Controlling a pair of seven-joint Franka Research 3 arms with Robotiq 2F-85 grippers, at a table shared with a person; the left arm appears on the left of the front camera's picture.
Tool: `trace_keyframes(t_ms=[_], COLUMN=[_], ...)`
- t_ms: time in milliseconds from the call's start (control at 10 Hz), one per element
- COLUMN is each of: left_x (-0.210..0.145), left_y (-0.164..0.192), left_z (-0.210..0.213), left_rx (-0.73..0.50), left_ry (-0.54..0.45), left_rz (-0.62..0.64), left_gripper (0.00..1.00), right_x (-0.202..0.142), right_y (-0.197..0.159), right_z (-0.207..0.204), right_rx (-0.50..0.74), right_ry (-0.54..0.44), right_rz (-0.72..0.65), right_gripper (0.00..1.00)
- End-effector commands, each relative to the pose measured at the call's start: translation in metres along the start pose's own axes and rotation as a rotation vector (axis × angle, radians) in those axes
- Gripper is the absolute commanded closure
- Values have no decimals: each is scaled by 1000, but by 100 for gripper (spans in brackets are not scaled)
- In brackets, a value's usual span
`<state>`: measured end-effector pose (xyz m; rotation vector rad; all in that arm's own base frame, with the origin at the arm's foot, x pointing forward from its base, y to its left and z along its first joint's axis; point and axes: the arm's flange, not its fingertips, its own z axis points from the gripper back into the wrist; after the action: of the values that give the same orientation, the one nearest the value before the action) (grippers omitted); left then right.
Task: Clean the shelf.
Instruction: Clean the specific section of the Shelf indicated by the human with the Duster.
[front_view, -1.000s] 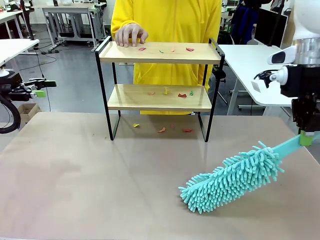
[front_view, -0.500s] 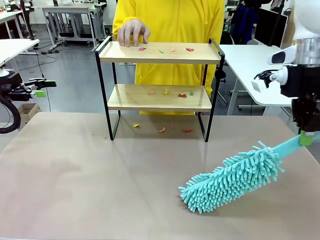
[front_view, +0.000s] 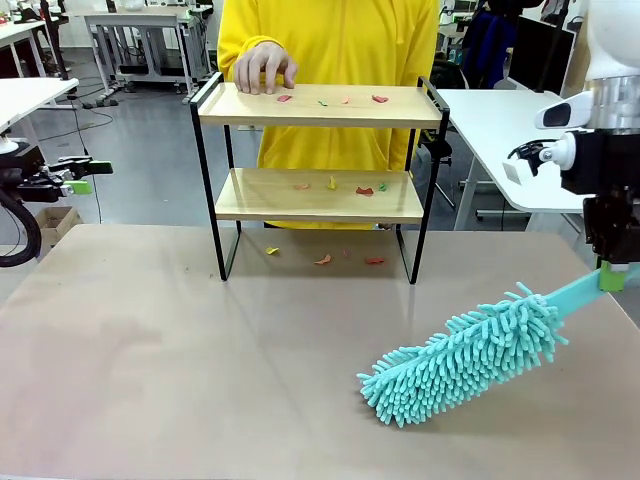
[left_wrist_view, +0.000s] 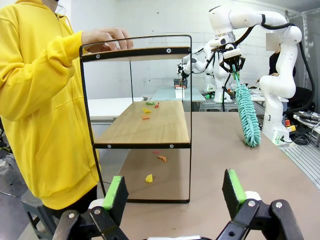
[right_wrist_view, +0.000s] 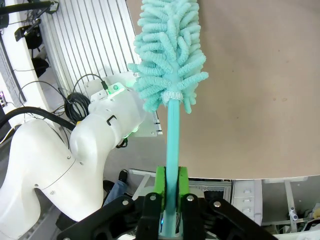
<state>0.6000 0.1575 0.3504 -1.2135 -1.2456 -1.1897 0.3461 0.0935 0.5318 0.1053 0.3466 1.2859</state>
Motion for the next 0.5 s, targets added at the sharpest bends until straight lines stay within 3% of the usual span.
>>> trace_keyframes(t_ms=[0, 400], left_x=[3, 3], left_y=[-2, -2], left_z=[0, 0], left_rx=[1, 1], left_ry=[-1, -1], left_rz=[-9, -9], left_gripper=[0, 0], right_x=[-3, -3], right_y=[1, 1], right_z=[2, 2], right_rx=[-10, -10], right_ry=[5, 5], right_rz=[-14, -14], right_gripper=[87, 87])
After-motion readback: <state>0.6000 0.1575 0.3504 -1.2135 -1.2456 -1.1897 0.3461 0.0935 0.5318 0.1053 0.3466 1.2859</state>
